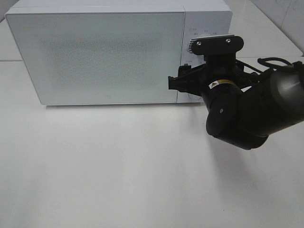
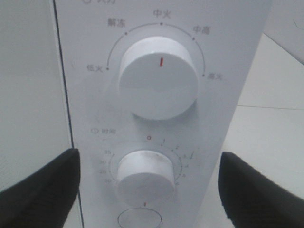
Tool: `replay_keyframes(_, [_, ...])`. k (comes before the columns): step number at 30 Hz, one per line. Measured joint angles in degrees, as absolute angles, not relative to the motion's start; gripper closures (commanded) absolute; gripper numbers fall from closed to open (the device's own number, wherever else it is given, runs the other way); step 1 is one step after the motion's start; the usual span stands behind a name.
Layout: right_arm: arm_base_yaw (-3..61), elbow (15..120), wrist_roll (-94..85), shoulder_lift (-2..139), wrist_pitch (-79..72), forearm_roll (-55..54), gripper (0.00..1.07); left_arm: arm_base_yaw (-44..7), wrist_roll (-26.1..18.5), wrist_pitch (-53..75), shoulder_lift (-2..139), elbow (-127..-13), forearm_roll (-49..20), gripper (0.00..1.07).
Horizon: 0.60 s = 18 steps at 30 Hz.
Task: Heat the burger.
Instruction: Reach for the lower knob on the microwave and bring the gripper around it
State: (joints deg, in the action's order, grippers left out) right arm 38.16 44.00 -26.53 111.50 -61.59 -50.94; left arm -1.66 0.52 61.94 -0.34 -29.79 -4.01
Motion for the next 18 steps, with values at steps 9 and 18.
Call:
replay_keyframes(9, [37.3, 46.9, -25.7, 115.2, -61.3, -50.6, 0.31, -1.7, 0.5, 61.9, -0.3, -29.8, -4.0, 0.09])
replay_keyframes(18, [36.0, 48.6, -25.7, 116.7, -61.0, -50.1, 0.31, -1.7, 0.5, 61.9, -0.3, -29.8, -4.0, 0.09])
